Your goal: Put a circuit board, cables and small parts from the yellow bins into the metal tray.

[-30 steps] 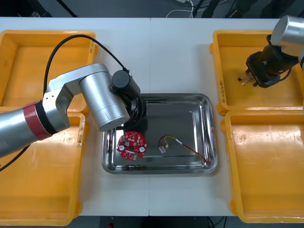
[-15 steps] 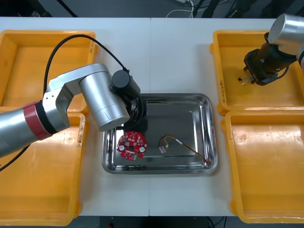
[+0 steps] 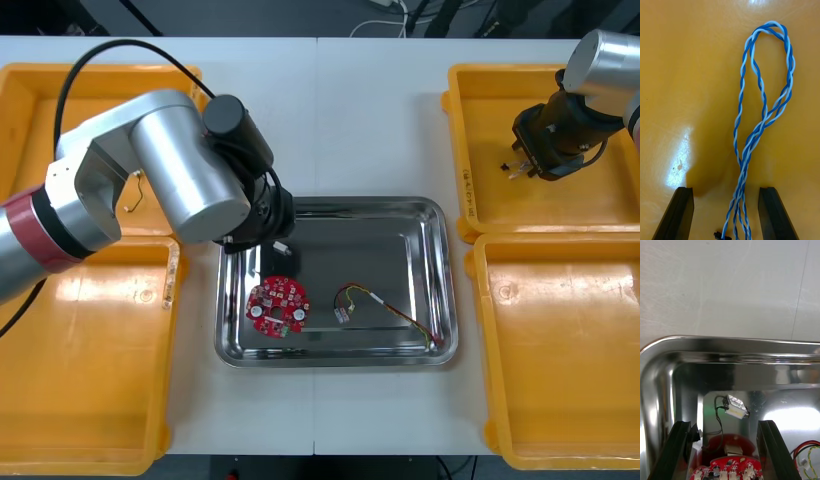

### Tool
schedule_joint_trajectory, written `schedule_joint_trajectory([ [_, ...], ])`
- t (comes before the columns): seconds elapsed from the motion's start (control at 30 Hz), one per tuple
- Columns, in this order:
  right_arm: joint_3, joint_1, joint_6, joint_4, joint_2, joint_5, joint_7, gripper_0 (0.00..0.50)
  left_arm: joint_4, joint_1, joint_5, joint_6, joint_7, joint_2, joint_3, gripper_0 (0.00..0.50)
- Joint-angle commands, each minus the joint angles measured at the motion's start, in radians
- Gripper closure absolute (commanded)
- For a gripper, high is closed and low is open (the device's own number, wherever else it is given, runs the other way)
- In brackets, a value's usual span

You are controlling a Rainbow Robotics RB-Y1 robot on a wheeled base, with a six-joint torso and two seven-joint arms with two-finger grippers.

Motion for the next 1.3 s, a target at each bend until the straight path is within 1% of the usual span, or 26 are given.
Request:
schedule_joint_trajectory([
  [0.03,0.015,0.007,0.013,0.034,0.004,0.005,0.003,0.172,-0.043,-0.047,0.049,0.027,-0.103,0.067,0.088,0.000],
  [0.07,0.015,0.007,0.013,0.034,0.003,0.005,0.003,0.272,-0.043,-0.047,0.055,0.030,-0.106,0.072,0.096,0.000],
  [0.1,0.015,0.010,0.013,0.034,0.004,0.005,0.003,0.406,-0.043,-0.047,0.064,0.033,-0.113,0.080,0.110,0.000],
  [0.13,0.015,0.010,0.013,0.034,0.003,0.002,0.003,0.500,-0.043,-0.047,0.074,0.041,-0.136,0.087,0.123,0.000],
  [0.27,0.015,0.011,0.012,0.034,0.003,0.001,0.005,0.500,-0.034,-0.047,0.104,0.074,-0.204,0.115,0.171,0.000],
  [0.37,0.015,0.011,0.013,0.034,0.004,0.001,0.006,0.500,-0.012,-0.047,0.146,0.084,-0.259,0.135,0.209,0.000],
  [0.57,0.015,0.011,0.030,0.011,0.001,0.002,0.019,0.500,0.035,-0.047,0.189,0.094,-0.347,0.167,0.264,0.000],
  [0.63,0.015,0.010,0.068,-0.024,-0.005,0.005,0.026,0.500,0.054,-0.047,0.198,0.096,-0.376,0.176,0.281,0.000],
  [0.67,0.015,0.011,0.105,-0.054,-0.007,0.007,0.031,0.500,0.066,-0.047,0.202,0.096,-0.393,0.181,0.289,0.000],
  [0.7,0.015,0.011,0.105,-0.054,-0.007,0.007,0.031,0.500,0.066,-0.047,0.202,0.096,-0.393,0.181,0.289,0.000],
  [0.73,0.015,0.011,0.171,-0.103,-0.013,0.007,0.037,0.500,0.086,-0.047,0.207,0.096,-0.419,0.187,0.298,0.000],
  [0.77,0.017,0.011,0.214,-0.135,-0.016,0.008,0.043,0.500,0.100,-0.047,0.210,0.097,-0.440,0.190,0.304,0.000],
  [0.83,0.018,0.010,0.291,-0.195,-0.017,0.010,0.055,0.500,0.124,-0.047,0.213,0.096,-0.477,0.195,0.314,0.000],
  [0.9,0.020,0.010,0.345,-0.236,-0.020,0.010,0.066,0.500,0.146,-0.047,0.215,0.096,-0.511,0.198,0.320,0.000],
  [1.07,0.020,0.010,0.472,-0.333,-0.031,0.021,0.167,0.500,0.227,-0.047,0.215,0.096,-0.618,0.201,0.349,0.000],
  [1.13,0.020,0.010,0.492,-0.348,-0.033,0.024,0.187,0.500,0.241,-0.047,0.215,0.096,-0.637,0.201,0.352,0.000],
  [1.2,0.021,0.011,0.559,-0.396,-0.039,0.027,0.253,0.500,0.279,-0.047,0.202,0.096,-0.693,0.204,0.355,0.000],
  [1.3,0.020,0.011,0.624,-0.446,-0.040,0.031,0.308,0.500,0.311,-0.047,0.190,0.094,-0.742,0.207,0.361,0.000],
])
